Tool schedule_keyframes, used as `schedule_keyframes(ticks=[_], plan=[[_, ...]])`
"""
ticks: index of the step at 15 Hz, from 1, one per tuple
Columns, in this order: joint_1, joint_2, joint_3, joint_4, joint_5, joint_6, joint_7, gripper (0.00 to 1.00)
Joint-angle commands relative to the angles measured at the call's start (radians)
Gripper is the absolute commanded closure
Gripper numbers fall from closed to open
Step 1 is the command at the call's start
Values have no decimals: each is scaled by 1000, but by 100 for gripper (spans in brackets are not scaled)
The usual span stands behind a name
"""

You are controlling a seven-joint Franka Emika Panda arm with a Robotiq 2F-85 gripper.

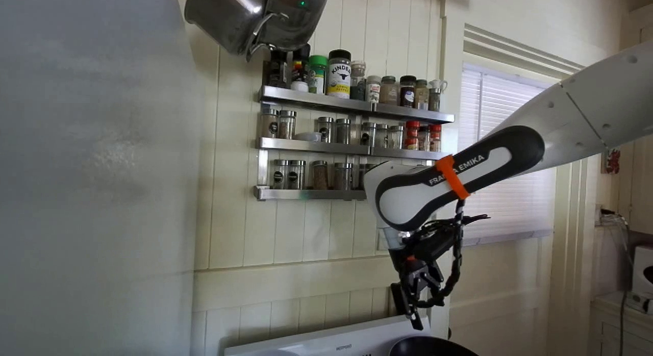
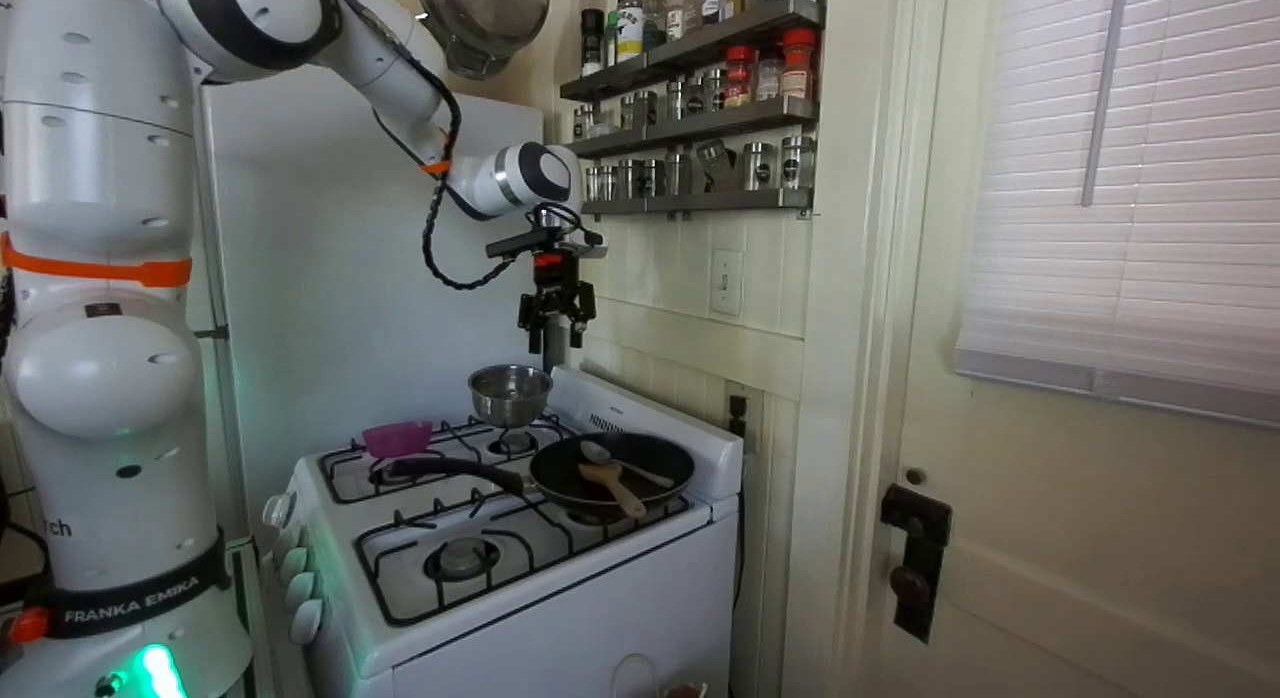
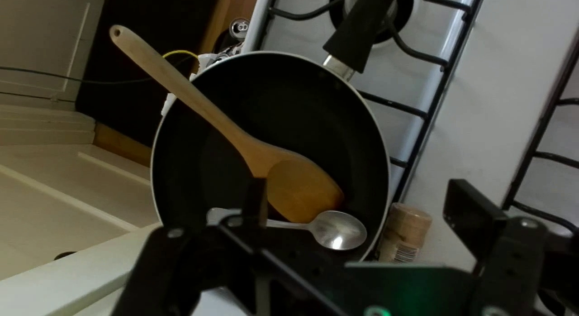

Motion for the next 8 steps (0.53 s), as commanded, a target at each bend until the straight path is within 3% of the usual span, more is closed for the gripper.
schedule_keyframes(ticks=[1, 2, 8], plan=[[41, 91, -6, 82, 41, -35, 48, 0], [36, 51, -18, 39, 13, -2, 28, 0], [56, 99, -20, 69, 16, 13, 73, 0]])
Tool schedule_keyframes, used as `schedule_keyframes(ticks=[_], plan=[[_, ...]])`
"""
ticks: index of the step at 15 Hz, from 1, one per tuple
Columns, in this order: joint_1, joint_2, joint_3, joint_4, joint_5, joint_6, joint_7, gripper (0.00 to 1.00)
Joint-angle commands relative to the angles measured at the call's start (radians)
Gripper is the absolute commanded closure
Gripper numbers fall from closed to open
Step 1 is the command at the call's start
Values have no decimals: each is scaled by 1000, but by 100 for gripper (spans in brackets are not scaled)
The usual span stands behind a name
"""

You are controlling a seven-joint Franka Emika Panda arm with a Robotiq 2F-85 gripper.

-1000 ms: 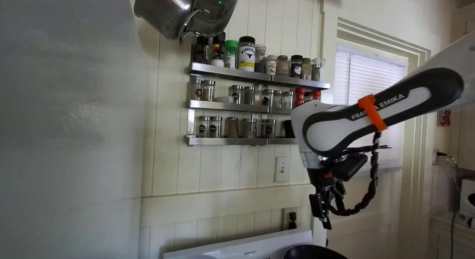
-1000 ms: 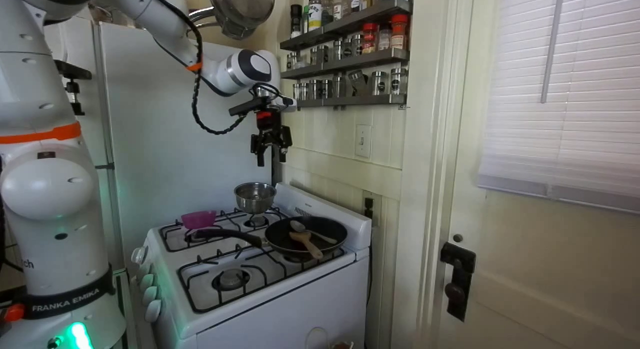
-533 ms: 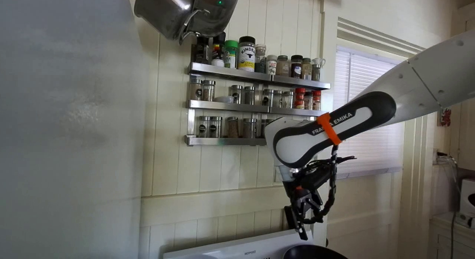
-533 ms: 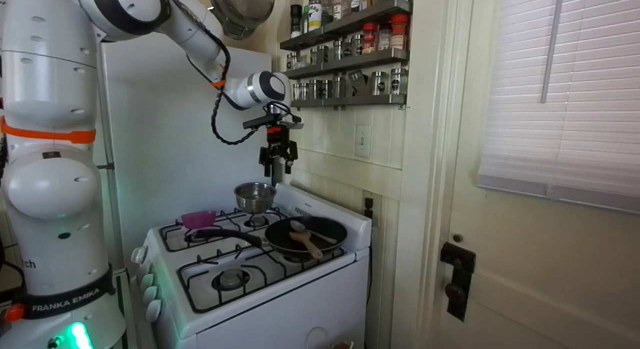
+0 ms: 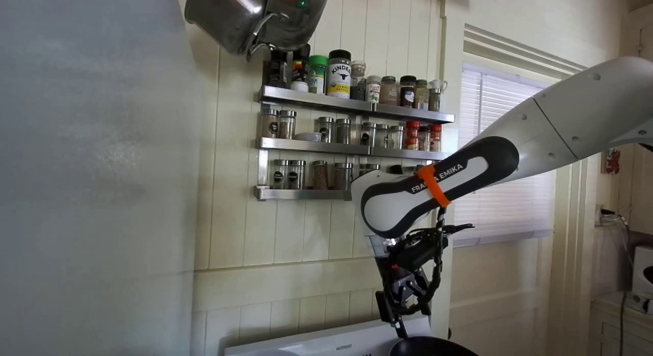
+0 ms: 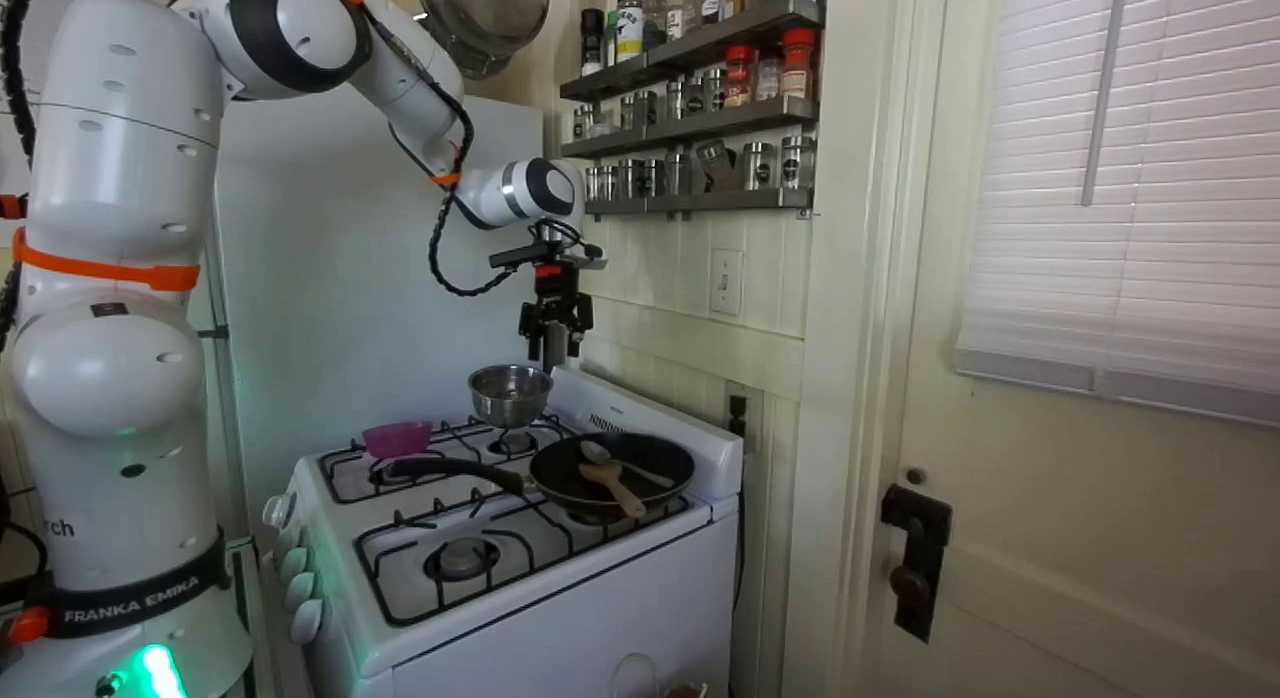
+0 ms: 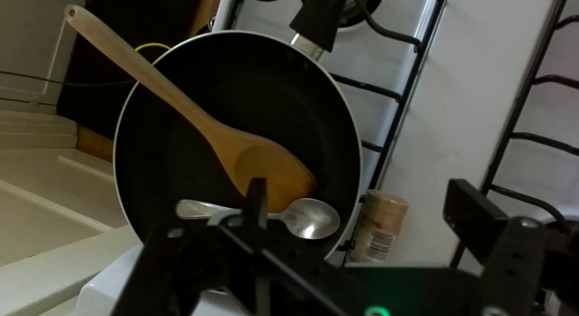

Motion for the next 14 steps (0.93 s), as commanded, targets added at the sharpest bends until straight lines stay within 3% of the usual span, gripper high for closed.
schedule_keyframes(ticks=[1, 8, 12, 13, 14], plan=[[31, 39, -19, 12, -15, 17, 73, 0], [118, 264, -59, 130, -104, 16, 331, 0], [164, 366, -91, 245, -126, 2, 357, 0], [157, 368, -73, 252, -100, 3, 263, 0], [158, 331, -92, 197, -97, 19, 319, 0]])
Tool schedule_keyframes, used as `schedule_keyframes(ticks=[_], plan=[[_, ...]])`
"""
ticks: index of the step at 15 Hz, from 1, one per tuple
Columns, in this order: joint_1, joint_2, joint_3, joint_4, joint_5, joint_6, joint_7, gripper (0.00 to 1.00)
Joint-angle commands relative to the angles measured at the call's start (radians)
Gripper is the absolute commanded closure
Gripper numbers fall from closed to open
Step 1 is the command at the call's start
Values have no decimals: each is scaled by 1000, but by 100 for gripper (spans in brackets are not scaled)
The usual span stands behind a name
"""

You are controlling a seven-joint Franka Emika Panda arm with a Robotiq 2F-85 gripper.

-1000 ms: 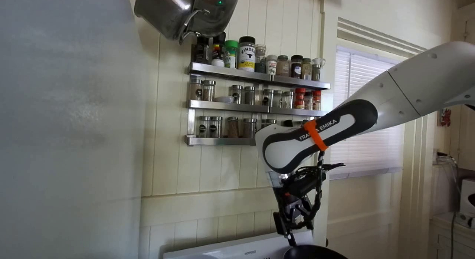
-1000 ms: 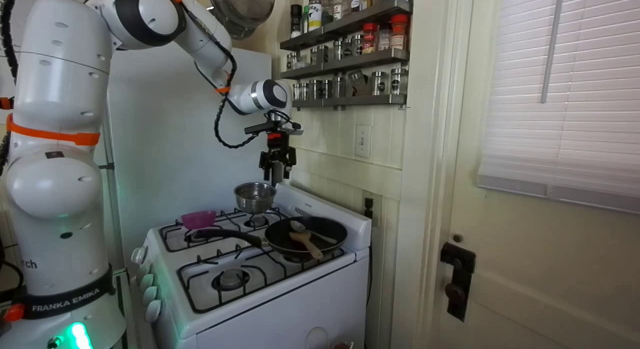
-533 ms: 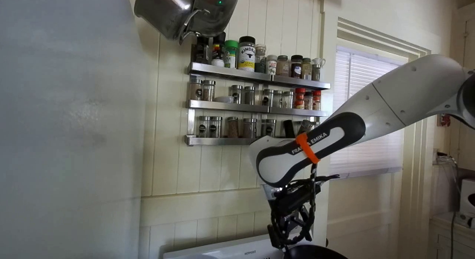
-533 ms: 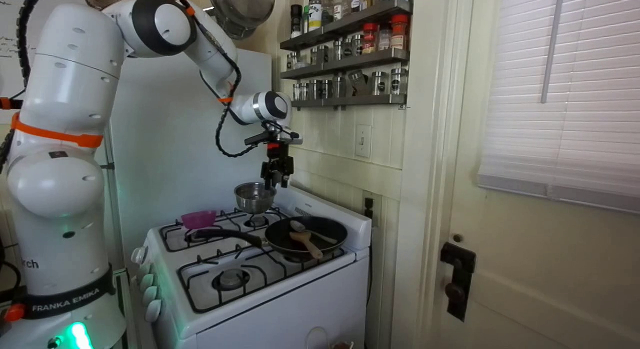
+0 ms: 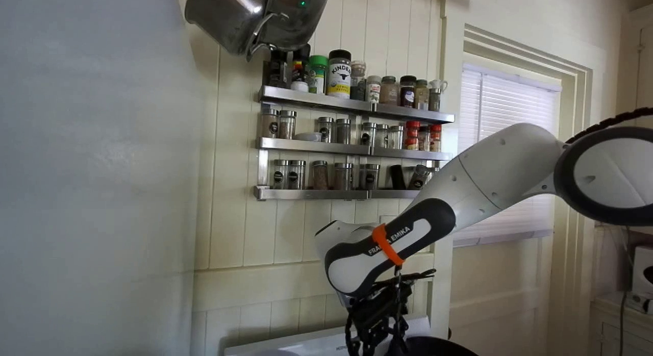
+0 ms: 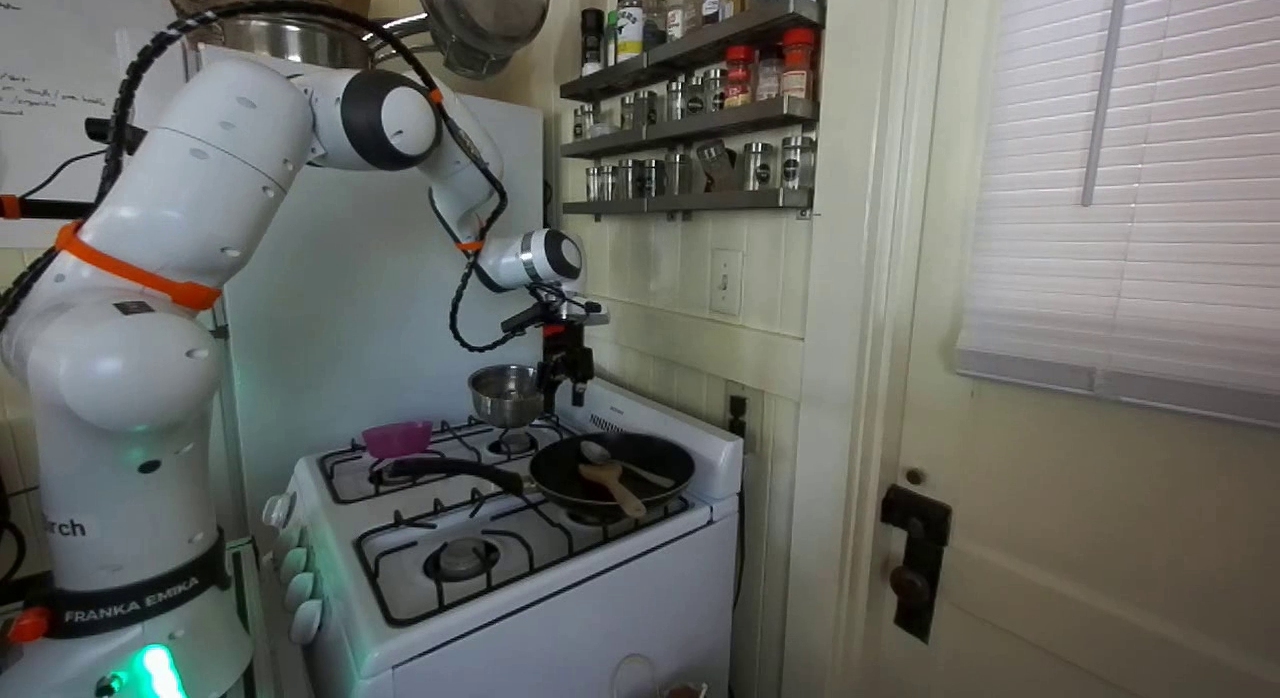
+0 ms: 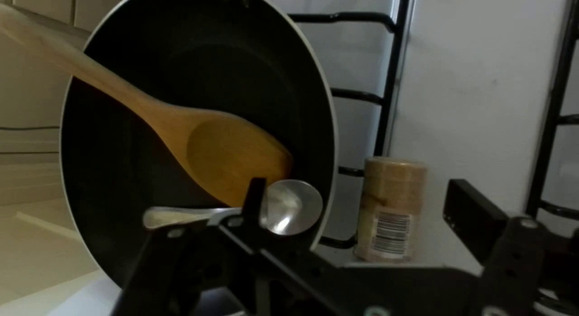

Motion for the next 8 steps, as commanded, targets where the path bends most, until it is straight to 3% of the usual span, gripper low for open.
schedule_keyframes(ticks=[1, 8], plan=[[22, 14, -19, 22, 11, -1, -27, 0], [68, 68, -48, 73, -57, 95, 22, 0]])
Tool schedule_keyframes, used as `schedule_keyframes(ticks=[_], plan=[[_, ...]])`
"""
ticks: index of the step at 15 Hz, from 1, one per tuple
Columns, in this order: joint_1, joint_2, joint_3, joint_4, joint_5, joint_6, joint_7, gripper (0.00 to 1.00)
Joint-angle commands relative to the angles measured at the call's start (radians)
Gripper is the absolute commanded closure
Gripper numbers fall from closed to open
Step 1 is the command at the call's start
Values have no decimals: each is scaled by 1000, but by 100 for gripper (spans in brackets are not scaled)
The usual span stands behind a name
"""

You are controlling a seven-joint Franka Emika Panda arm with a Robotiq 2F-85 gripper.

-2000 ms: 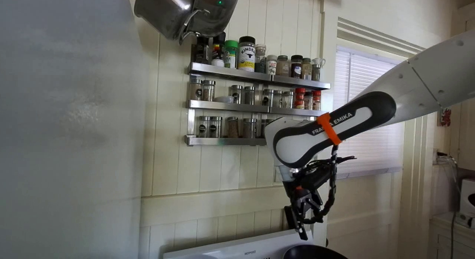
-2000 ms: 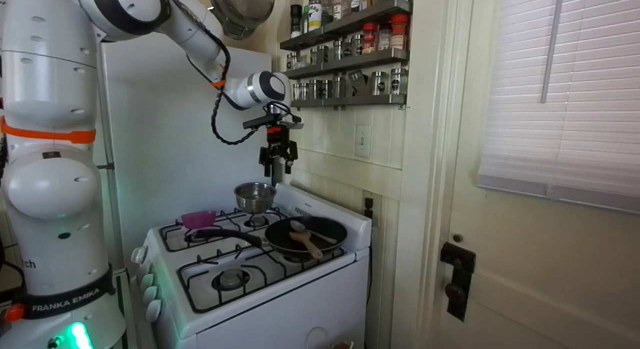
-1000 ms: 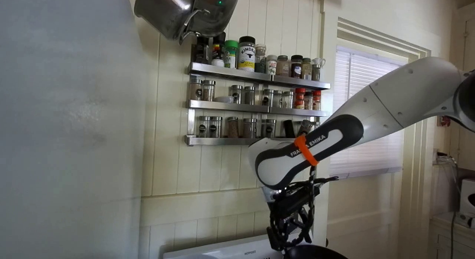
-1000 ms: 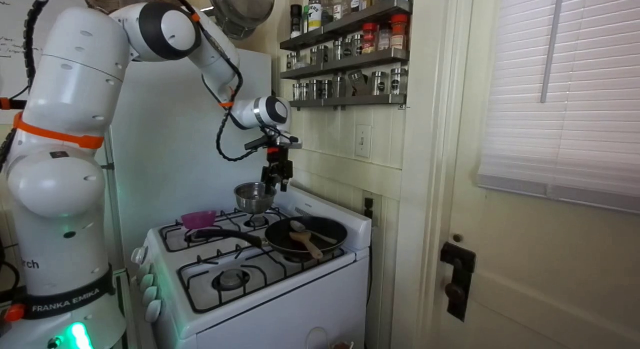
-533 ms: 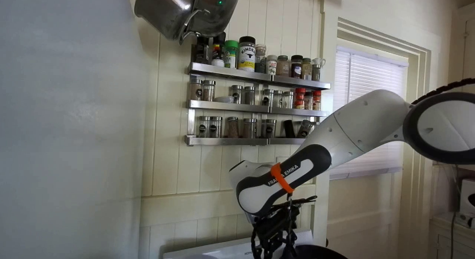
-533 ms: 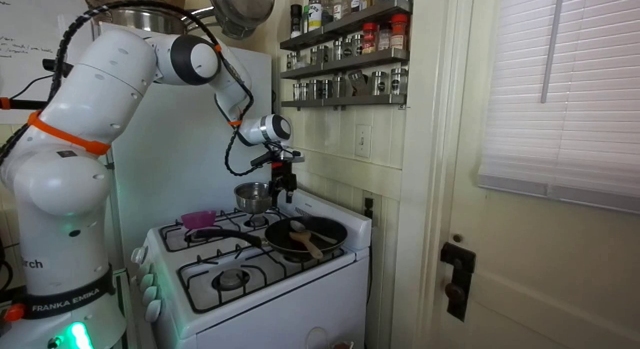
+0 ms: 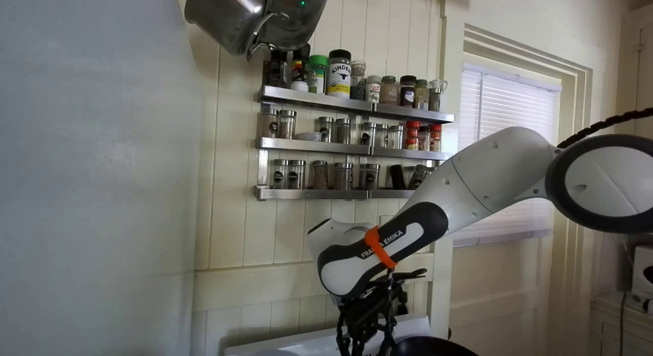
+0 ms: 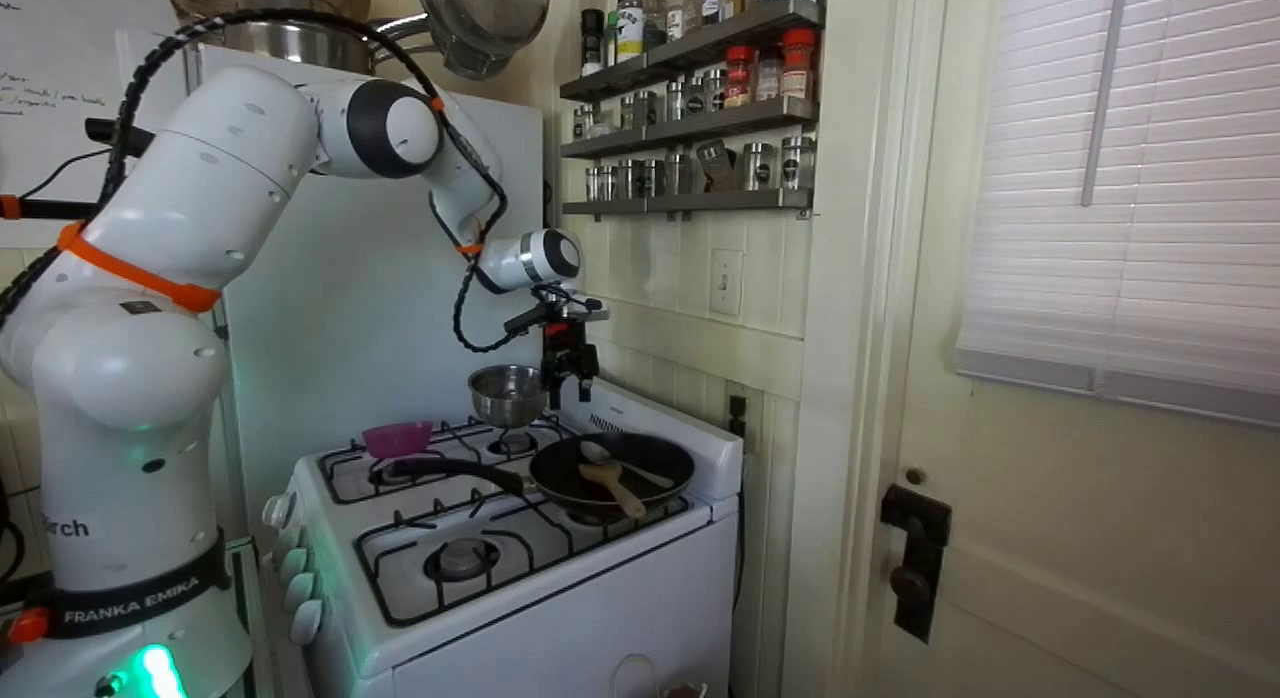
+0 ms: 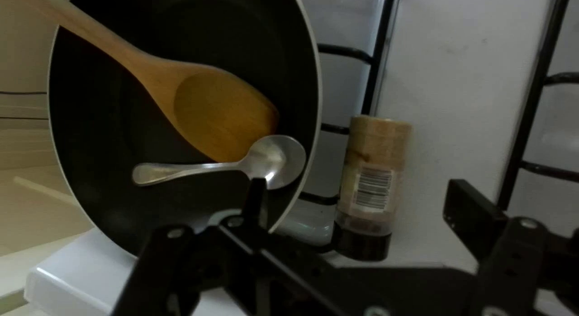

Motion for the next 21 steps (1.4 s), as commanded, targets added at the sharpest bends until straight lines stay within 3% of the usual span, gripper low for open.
schedule_keyframes(ticks=[1, 10, 17, 21], plan=[[30, 44, -26, 23, -35, 82, 37, 0], [27, 114, -42, 25, -10, 280, -7, 0], [34, 122, -35, 12, 82, 269, 26, 0], [38, 124, -45, 14, 77, 284, 7, 0]])
